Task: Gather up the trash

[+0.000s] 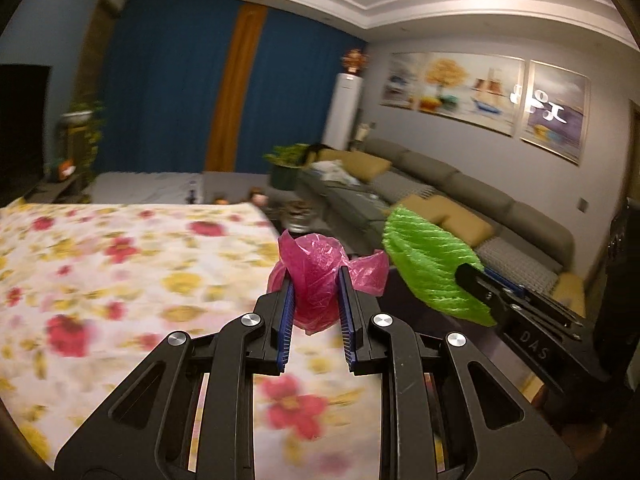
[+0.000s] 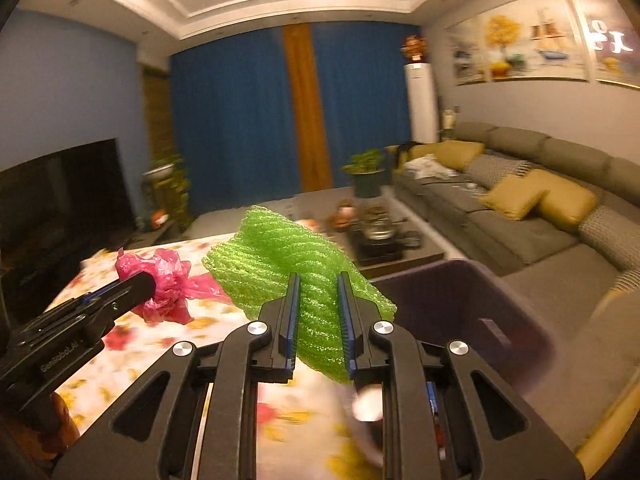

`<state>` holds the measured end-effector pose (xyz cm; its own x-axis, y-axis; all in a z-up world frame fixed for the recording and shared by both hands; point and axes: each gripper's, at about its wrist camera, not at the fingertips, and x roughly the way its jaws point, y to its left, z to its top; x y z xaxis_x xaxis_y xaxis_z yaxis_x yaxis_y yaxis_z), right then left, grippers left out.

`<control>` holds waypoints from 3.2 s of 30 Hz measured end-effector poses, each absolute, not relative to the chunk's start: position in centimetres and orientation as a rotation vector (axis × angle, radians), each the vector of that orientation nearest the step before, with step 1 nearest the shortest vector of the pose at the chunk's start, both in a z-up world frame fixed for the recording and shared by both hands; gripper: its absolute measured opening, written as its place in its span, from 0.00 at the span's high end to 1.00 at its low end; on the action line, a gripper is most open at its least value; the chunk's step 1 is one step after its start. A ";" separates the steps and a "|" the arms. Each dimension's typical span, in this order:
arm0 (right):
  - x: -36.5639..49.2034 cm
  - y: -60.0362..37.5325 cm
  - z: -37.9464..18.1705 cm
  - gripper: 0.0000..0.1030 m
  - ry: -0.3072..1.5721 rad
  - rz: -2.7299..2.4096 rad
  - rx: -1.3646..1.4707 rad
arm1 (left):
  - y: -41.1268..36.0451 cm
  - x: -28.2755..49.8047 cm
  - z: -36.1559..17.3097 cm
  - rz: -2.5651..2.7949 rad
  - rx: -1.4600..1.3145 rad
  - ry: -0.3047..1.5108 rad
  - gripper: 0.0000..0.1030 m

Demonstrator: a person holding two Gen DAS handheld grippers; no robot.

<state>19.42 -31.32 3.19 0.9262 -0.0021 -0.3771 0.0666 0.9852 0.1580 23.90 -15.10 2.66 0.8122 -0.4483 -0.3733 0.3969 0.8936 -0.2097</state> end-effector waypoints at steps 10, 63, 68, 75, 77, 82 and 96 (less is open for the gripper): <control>17.9 -38.8 1.2 0.75 0.367 -0.133 0.261 | -25.5 25.0 -0.2 -0.605 -0.041 0.427 0.80; 1.3 -23.7 2.8 0.05 0.338 -0.129 0.068 | -7.1 8.2 1.0 -0.200 0.009 0.394 0.06; 0.3 -23.1 2.7 0.05 0.339 -0.127 0.065 | -6.7 7.0 1.4 -0.198 0.012 0.378 0.06; -0.4 -22.9 3.1 0.05 0.326 -0.127 0.065 | -6.6 6.2 1.8 -0.205 0.008 0.373 0.06; -0.5 -22.9 3.1 0.05 0.320 -0.128 0.066 | -6.6 6.1 1.8 -0.205 0.006 0.374 0.06; -0.5 -22.8 3.2 0.05 0.320 -0.129 0.066 | -6.6 6.1 1.8 -0.205 0.008 0.372 0.06; -0.7 -22.6 3.4 0.05 0.313 -0.126 0.065 | -6.4 5.8 2.1 -0.210 0.001 0.368 0.06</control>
